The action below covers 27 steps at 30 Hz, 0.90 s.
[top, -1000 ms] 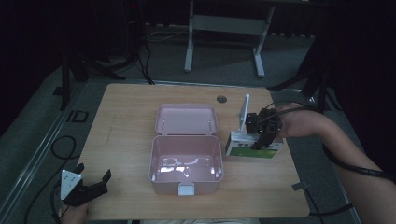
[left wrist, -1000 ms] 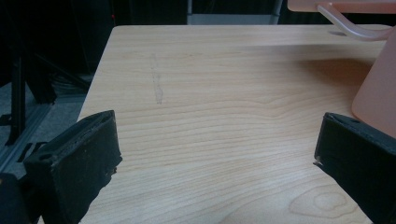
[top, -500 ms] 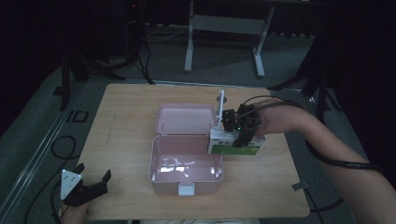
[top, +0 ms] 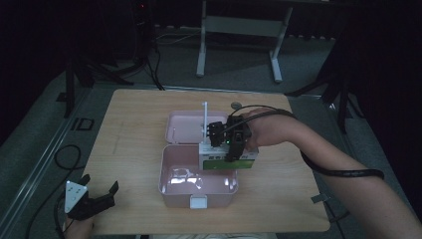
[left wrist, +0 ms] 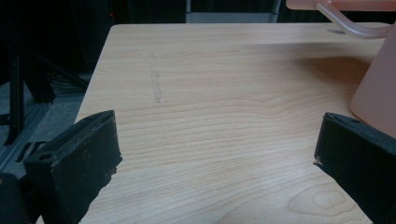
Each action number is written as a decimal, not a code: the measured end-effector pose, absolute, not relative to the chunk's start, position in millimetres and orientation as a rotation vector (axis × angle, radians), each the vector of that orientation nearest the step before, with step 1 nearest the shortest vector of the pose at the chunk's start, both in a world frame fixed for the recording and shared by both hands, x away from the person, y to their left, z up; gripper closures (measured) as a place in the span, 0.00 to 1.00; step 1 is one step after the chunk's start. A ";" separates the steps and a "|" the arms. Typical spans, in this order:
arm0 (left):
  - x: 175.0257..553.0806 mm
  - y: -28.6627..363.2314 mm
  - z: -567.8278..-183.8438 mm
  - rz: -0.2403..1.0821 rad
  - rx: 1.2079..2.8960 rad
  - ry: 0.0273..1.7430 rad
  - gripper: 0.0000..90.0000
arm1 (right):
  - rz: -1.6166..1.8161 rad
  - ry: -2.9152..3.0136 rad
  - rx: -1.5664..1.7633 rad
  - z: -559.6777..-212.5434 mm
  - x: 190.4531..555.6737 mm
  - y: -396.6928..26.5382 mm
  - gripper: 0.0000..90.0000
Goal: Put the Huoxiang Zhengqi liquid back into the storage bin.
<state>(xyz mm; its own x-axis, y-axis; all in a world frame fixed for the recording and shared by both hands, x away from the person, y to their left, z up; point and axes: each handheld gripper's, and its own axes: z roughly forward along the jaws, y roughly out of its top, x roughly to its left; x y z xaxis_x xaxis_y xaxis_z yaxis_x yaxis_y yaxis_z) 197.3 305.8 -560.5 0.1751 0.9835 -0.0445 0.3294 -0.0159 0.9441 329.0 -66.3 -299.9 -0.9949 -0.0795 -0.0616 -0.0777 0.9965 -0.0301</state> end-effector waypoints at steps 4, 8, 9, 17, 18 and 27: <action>197.2 305.7 -560.5 0.884 1.520 1.313 0.00 | -0.026 3.083 -0.134 -305.5 326.9 -53.9 0.69; 197.3 305.6 -560.5 0.884 1.520 1.313 0.00 | -0.018 3.089 -0.147 -312.7 324.3 -41.2 0.69; 197.4 305.4 -560.5 0.885 1.520 1.313 0.00 | -0.018 3.089 -0.147 -312.7 324.3 -41.2 0.69; 197.4 305.7 -560.4 0.883 1.523 1.314 0.00 | -0.057 3.113 -0.135 -340.3 325.5 -24.1 0.69; 197.3 305.9 -560.4 0.882 1.523 1.314 0.00 | -0.062 3.119 -0.133 -345.2 325.8 -23.0 0.69; 197.5 305.7 -560.4 0.881 1.526 1.313 0.00 | -0.059 3.177 -0.113 -388.3 332.5 -23.3 0.69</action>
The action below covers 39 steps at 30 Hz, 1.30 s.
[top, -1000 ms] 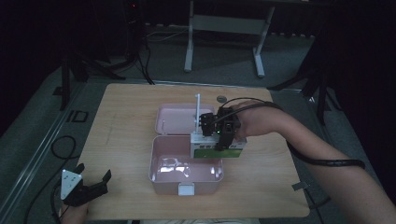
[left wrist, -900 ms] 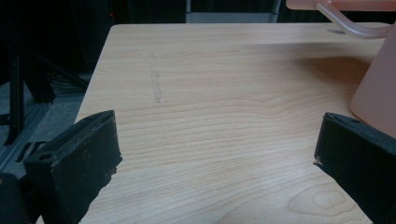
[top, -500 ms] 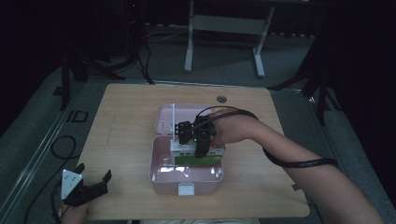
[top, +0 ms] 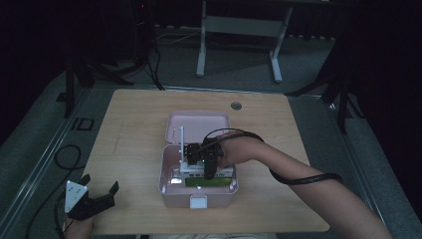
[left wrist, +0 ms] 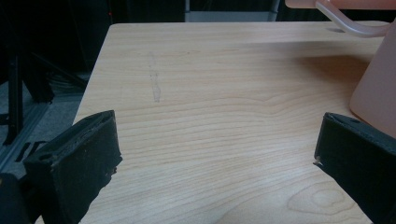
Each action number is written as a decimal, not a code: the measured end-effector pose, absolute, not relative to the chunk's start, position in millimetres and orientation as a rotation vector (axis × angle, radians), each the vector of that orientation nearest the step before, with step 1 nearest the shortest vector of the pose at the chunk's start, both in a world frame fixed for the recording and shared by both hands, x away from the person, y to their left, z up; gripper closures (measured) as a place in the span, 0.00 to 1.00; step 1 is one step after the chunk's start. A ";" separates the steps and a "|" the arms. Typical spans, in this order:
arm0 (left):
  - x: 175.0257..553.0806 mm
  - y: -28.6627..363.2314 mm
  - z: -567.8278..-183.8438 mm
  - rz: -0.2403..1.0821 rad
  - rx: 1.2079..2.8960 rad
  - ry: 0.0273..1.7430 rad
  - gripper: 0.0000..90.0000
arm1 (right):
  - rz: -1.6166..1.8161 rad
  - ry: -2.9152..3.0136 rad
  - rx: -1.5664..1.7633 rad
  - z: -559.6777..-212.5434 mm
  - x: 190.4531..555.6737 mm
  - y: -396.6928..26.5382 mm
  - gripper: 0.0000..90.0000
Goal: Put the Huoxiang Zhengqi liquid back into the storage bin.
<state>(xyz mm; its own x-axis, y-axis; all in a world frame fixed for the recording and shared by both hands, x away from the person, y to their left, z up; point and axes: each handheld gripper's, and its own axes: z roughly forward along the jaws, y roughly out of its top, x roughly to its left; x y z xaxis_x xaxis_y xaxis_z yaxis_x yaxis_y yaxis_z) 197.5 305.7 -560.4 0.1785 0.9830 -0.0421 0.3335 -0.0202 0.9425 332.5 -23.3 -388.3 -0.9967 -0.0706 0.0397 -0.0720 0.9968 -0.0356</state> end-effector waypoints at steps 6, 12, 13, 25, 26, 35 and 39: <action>197.4 305.6 -560.5 0.883 1.522 1.313 0.00 | 0.031 -3.065 0.113 -409.7 332.7 -25.5 0.69; 197.8 306.0 -560.4 0.878 1.528 1.315 0.00 | 0.074 -3.043 0.141 -437.6 329.9 -27.6 0.69; 197.8 305.9 -560.4 0.878 1.528 1.315 0.00 | 0.084 -3.039 0.145 -441.4 329.7 -27.9 0.69; 197.9 305.7 -560.4 0.877 1.531 1.314 0.00 | 0.063 -3.002 0.155 -464.3 330.6 -30.8 0.68; 197.9 305.7 -560.4 0.877 1.530 1.314 0.00 | 0.057 -3.000 0.149 -464.6 331.1 -31.3 0.68; 197.6 305.7 -560.4 0.879 1.528 1.313 0.00 | 0.023 -3.002 0.161 -447.1 330.4 -35.4 0.56; 197.6 305.8 -560.4 0.879 1.528 1.313 0.00 | -0.010 -3.033 0.147 -432.7 331.8 -42.7 0.52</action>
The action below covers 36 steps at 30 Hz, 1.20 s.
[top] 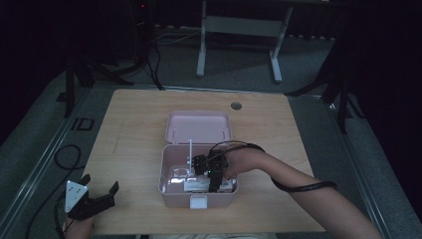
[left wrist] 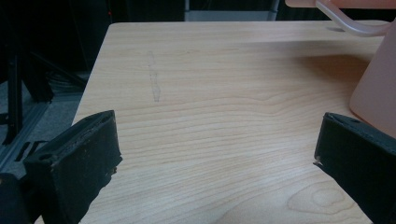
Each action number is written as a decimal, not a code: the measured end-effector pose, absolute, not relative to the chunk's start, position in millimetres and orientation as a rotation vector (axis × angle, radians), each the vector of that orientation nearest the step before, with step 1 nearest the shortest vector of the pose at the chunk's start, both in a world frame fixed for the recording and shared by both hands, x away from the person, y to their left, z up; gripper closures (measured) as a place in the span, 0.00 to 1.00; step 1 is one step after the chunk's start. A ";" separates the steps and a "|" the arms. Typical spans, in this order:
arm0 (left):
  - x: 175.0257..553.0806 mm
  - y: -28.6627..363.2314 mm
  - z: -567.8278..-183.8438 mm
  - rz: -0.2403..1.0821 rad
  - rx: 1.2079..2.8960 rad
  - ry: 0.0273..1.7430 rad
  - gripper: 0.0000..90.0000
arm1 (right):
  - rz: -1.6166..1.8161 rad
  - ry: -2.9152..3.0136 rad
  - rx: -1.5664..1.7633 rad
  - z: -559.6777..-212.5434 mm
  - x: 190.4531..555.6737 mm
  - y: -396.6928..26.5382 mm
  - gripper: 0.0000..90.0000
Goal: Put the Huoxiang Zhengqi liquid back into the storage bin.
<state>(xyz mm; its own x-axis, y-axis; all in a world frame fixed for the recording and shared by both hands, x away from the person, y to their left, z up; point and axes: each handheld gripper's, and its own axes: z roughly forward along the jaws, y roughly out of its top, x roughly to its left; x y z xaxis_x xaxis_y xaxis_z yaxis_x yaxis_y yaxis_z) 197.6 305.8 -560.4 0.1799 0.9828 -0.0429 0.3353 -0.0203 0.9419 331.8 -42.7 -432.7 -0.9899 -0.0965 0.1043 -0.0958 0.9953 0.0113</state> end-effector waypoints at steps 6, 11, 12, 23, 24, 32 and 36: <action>197.7 305.7 -560.4 0.878 1.527 1.315 0.00 | -0.153 -3.082 0.089 -407.2 338.5 -58.8 0.39; 197.9 305.7 -560.4 0.876 1.529 1.318 0.00 | -0.255 -3.094 0.037 -388.8 344.5 -75.2 0.30; 197.9 305.7 -560.4 0.876 1.531 1.317 0.00 | -0.272 -3.101 0.023 -385.7 344.9 -78.9 0.27; 197.9 305.7 -560.4 0.876 1.532 1.319 0.00 | -0.485 -3.130 -0.124 -366.4 364.8 -134.0 0.13; 197.9 305.6 -560.4 0.876 1.532 1.318 0.00 | -0.502 -3.132 -0.151 -367.0 367.6 -139.4 0.13; 198.2 305.6 -560.3 0.875 1.535 1.322 0.00 | -0.606 -3.143 -0.278 -381.2 383.2 -177.7 0.14; 198.2 305.5 -560.3 0.876 1.536 1.321 0.00 | -0.640 -3.158 -0.355 -397.9 391.7 -192.9 0.14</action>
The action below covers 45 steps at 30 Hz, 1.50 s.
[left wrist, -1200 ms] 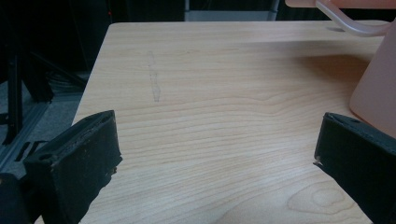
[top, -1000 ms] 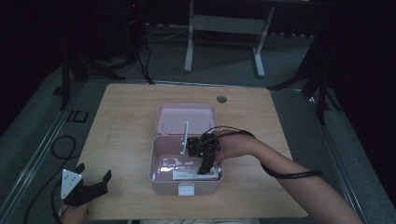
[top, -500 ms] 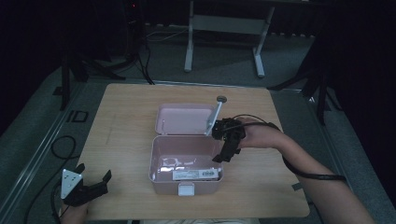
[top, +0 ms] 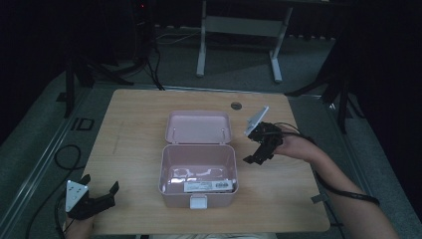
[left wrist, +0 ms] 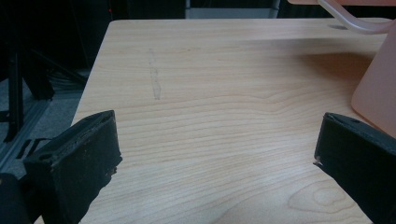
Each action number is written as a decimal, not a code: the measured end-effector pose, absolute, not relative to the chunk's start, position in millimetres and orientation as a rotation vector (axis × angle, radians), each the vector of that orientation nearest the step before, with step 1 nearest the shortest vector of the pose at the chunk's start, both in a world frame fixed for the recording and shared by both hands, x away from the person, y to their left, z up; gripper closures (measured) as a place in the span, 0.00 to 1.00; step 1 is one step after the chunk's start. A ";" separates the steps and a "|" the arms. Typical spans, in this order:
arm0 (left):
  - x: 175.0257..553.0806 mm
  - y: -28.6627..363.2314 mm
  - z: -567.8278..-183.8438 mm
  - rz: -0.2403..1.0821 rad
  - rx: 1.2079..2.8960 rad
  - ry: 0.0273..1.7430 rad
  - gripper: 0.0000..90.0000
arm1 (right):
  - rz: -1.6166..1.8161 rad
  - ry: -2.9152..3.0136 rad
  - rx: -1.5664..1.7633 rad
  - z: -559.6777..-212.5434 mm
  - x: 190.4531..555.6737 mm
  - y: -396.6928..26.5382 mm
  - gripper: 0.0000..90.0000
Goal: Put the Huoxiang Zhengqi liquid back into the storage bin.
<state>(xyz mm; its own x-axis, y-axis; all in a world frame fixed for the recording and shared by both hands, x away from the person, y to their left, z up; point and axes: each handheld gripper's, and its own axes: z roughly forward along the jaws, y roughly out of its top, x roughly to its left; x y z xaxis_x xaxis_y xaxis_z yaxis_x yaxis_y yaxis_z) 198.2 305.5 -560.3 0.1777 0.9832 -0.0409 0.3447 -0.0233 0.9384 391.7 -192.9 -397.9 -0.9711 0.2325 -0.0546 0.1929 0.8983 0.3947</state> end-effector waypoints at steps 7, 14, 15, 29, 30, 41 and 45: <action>198.4 305.4 -560.3 0.877 1.536 1.323 0.00 | 0.672 2.885 0.482 -444.2 408.3 -210.8 0.14; 198.4 305.5 -560.4 0.873 1.535 1.323 0.00 | 0.824 2.736 0.642 -483.7 421.5 -224.2 0.14; 198.4 305.5 -560.4 0.872 1.533 1.323 0.00 | 0.851 2.709 0.675 -488.2 422.7 -226.6 0.14; 198.5 305.6 -560.3 0.873 1.534 1.325 0.00 | 0.960 2.402 0.873 -530.1 424.6 -262.7 0.13; 198.5 305.6 -560.3 0.873 1.534 1.325 0.00 | 0.958 2.384 0.893 -531.5 424.4 -265.9 0.13; 198.7 305.3 -560.3 0.872 1.537 1.327 0.00 | 0.985 2.204 1.089 -538.2 417.5 -306.9 0.13; 198.7 305.0 -560.3 0.874 1.538 1.328 0.00 | 1.005 2.144 1.142 -537.6 414.8 -321.4 0.13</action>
